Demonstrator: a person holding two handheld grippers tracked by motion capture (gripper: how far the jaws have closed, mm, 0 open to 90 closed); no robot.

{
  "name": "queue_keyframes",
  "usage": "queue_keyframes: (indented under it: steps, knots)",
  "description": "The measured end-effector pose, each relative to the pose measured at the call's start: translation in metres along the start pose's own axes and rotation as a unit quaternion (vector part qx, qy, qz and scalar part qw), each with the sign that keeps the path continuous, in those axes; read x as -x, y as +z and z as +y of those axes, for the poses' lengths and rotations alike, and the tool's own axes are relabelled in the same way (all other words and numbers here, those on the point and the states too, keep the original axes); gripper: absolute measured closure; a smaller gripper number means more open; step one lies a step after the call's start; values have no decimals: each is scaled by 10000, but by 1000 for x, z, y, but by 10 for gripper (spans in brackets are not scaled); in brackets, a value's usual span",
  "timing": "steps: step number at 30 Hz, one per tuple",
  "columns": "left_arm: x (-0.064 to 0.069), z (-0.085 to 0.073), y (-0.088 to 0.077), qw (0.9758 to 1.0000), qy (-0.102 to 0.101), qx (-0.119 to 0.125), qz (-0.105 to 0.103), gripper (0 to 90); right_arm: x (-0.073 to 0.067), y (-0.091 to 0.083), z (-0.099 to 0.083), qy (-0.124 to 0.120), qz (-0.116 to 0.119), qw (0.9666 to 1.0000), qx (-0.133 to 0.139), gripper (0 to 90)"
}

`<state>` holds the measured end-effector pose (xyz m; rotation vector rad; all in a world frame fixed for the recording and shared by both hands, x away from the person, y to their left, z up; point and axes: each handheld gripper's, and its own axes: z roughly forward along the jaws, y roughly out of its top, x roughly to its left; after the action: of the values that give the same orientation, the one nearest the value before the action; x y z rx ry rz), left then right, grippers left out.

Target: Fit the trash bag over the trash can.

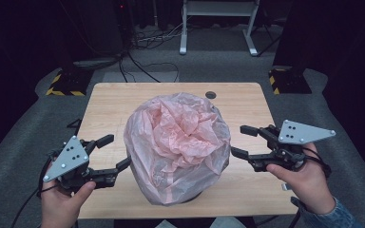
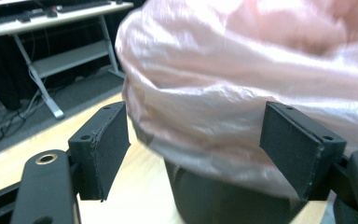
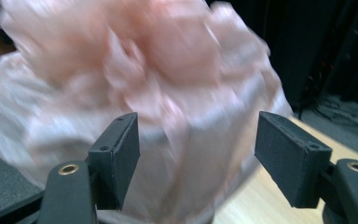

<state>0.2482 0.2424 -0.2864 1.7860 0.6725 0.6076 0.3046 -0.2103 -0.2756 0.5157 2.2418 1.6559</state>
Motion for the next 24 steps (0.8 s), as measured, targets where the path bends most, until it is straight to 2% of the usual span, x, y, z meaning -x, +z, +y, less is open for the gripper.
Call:
queue_keyframes:
  steps: [6,8,10,13,15,18,21,24]
  knots:
    - [2,18,-2,9997,151,165,-17,236,-15,16,17,-190,332,9993,8,307]
    - [0,20,-4,9996,118,248,-17,235,-18,22,18,-219,422,9989,-12,307]
    - [-1,22,-1,9996,92,271,-76,235,-20,28,19,-231,451,9987,-48,307]
    - [0,27,11,9994,157,220,-195,233,-21,39,20,-261,436,9986,-118,325]
    - [0,29,20,9991,145,198,-333,232,-20,45,21,-319,507,9980,-204,452]
    - [1,32,32,9987,241,28,-448,207,-21,51,23,-431,622,9967,-280,637]
    - [3,30,39,9981,302,-31,-528,190,-22,54,24,-551,629,9961,-283,726]
    - [4,27,42,9978,392,-72,-523,190,-24,57,24,-570,652,9959,-265,769]
